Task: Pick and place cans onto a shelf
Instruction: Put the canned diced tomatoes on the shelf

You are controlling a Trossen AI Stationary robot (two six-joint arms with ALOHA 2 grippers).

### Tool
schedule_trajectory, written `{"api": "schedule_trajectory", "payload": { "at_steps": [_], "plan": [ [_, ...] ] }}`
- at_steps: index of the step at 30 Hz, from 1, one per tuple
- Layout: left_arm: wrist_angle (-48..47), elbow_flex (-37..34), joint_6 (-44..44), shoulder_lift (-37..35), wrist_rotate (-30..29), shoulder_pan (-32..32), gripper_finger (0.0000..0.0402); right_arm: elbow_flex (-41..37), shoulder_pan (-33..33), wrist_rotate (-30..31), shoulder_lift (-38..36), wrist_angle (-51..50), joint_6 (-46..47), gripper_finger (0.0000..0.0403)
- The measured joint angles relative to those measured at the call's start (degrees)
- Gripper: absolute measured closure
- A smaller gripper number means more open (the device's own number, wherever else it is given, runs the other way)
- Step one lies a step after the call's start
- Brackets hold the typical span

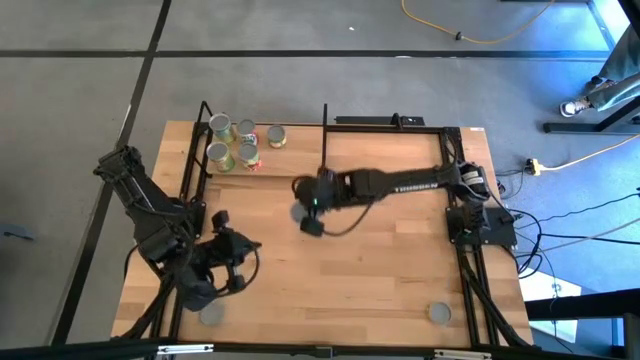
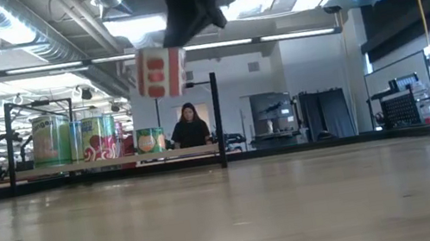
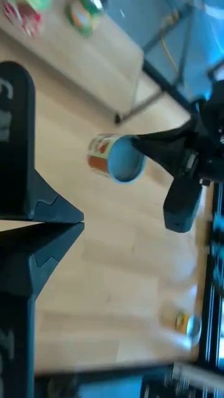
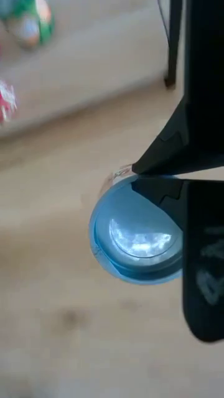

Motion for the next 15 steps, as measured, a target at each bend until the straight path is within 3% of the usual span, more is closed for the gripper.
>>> {"api": "schedule_trajectory", "payload": {
  "at_steps": [5,15],
  "plan": [
    [-5.8,0.0,-4.8,0.0,-0.2,3.3,0.0401,0.0,-6.8,-3.3,0.0,4.1,-6.0,0.0397],
    [-11.4,0.0,-4.8,0.0,2.6,12.1,0.0401,0.0,-15.8,-11.7,0.0,10.3,-11.7,0.0397]
  ]
}}
